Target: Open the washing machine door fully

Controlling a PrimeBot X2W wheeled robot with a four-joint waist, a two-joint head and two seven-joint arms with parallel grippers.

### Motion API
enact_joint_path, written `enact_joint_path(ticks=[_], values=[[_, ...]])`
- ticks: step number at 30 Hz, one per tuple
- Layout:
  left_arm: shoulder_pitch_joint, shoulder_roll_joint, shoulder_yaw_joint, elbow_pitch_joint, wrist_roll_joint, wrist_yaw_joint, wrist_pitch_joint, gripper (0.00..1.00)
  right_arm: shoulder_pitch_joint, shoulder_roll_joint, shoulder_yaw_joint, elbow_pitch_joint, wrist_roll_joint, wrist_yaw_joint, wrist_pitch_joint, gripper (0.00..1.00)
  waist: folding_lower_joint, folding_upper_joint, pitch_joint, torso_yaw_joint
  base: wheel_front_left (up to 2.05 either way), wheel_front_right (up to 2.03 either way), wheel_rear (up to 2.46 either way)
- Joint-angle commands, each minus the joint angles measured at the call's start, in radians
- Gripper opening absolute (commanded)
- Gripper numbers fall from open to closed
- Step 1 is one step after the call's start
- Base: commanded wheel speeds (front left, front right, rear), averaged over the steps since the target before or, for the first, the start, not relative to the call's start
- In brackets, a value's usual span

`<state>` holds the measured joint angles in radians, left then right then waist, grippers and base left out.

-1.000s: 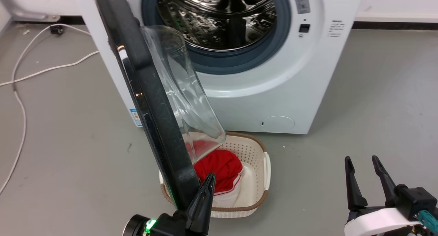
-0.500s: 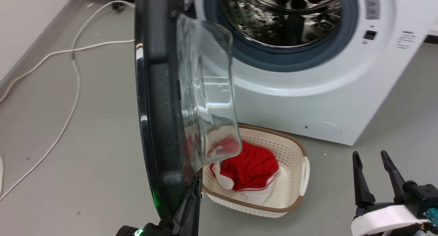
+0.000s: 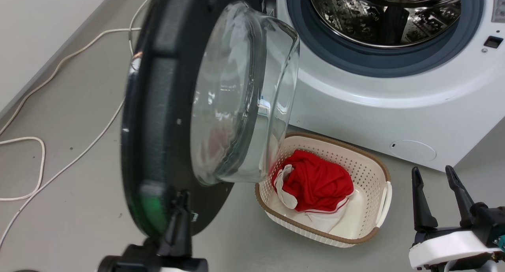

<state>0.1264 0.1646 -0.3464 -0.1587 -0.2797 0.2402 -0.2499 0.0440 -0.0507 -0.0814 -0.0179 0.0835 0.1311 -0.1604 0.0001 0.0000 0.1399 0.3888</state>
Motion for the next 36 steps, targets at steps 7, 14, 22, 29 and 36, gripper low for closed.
enact_joint_path(ticks=[7, 14, 22, 29, 36], values=[[-0.070, 0.044, 0.142, 0.035, -0.060, -0.011, -0.014, 0.00, -0.015, 0.001, -0.008, -0.019, -0.005, -0.001, 0.014, 1.00, -0.0001, 0.0000, 0.020, -0.001, 0.00, 0.00, 0.00], [-0.135, 0.088, 0.260, 0.107, -0.116, -0.041, -0.017, 0.00, -0.027, 0.001, -0.012, -0.032, -0.012, -0.001, 0.025, 1.00, -0.0001, 0.0000, 0.041, -0.014, 0.00, 0.00, 0.00], [-0.211, 0.106, 0.387, 0.209, -0.147, -0.087, -0.015, 0.00, -0.038, 0.001, -0.023, -0.040, -0.013, -0.001, 0.027, 1.00, -0.0001, 0.0000, 0.069, -0.023, 0.00, 0.00, 0.00], [-0.315, 0.136, 0.500, 0.325, -0.154, -0.169, -0.015, 0.00, -0.053, 0.001, -0.022, -0.050, -0.020, -0.001, 0.032, 1.00, -0.0001, 0.0000, 0.104, -0.030, 0.00, 0.00, 0.00], [-0.436, 0.172, 0.570, 0.450, -0.126, -0.232, -0.015, 0.00, -0.071, 0.001, -0.020, -0.053, -0.025, -0.001, 0.037, 1.00, -0.0001, 0.0000, 0.136, -0.037, 0.00, 0.00, 0.00]])
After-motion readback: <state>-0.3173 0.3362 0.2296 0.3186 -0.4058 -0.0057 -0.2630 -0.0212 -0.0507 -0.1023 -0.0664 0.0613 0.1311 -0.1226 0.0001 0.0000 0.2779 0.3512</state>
